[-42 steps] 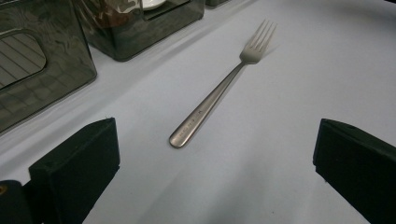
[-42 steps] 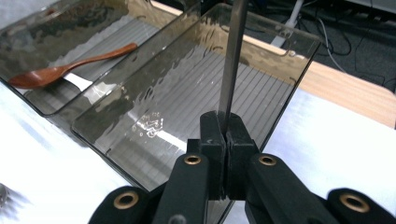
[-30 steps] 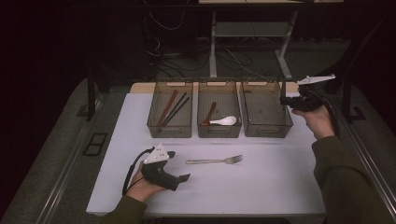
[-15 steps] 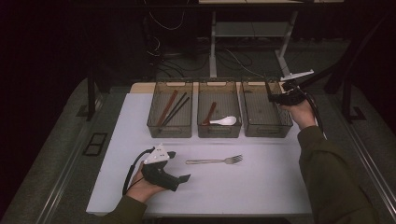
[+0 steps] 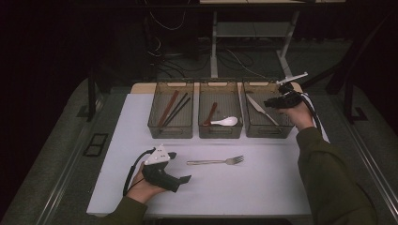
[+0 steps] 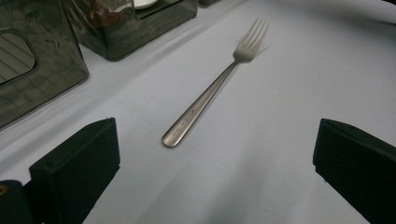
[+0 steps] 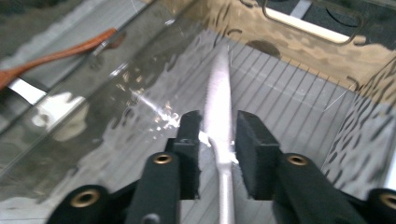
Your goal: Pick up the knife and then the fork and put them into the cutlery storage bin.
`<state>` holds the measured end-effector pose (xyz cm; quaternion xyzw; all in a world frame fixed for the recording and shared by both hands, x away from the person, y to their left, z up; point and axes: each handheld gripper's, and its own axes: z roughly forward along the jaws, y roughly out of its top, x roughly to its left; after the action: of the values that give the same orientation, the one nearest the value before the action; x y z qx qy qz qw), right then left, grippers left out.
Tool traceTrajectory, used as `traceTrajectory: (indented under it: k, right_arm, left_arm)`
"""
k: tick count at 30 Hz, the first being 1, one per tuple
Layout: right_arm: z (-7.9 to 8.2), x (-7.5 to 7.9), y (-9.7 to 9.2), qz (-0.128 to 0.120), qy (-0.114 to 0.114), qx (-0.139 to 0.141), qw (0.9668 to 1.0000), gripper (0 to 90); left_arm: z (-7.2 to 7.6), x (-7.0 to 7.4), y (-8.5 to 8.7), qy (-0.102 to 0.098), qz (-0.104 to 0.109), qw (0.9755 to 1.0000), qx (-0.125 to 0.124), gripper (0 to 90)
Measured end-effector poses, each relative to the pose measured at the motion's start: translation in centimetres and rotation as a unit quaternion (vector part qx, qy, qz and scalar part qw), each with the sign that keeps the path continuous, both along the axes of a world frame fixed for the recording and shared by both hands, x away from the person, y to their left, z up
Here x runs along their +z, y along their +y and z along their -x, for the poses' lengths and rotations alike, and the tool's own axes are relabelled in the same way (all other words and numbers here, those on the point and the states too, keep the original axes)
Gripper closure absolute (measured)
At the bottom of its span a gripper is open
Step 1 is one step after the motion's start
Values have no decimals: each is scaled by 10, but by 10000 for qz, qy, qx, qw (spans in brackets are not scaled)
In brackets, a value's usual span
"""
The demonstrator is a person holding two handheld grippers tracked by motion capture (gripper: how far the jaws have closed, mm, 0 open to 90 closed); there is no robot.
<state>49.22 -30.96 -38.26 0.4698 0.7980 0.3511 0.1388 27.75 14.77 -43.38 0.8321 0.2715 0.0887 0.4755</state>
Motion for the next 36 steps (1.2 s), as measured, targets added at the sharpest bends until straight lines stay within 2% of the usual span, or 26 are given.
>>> traceTrajectory:
  k: [3,8,12,14,17,20,26,30,36]
  right_arm:
    - [6,4,-4,-321,-19,86,9994,517]
    - [28,13,-5,-498,-221,292,9981,384]
    - [49,19,-2,-573,-417,465,9964,309]
    - [61,21,1,-537,-557,480,9958,288]
    - [79,21,3,-658,-651,584,9940,271]
    - [95,18,5,-769,-662,662,9926,256]
    - [125,2,11,-749,-751,614,9925,200]
    - [142,-10,14,-717,-790,634,9923,186]
    - [163,-24,13,-818,-824,659,9910,179]
  left_arm:
    - [0,0,0,10,-6,10000,-4,0]
    - [0,0,-1,41,-21,10000,-32,27]
    - [0,2,-2,16,-73,10000,-36,62]
    - [0,3,-2,49,-115,9999,-36,105]
    - [0,4,-3,97,-149,9998,-18,168]
    - [-2,5,-4,87,-196,9998,-22,256]
    - [-10,9,-11,204,-223,9995,-35,435]
    - [-19,10,-19,213,-316,9992,-91,553]
    - [-33,7,-32,263,-395,9984,-316,568]
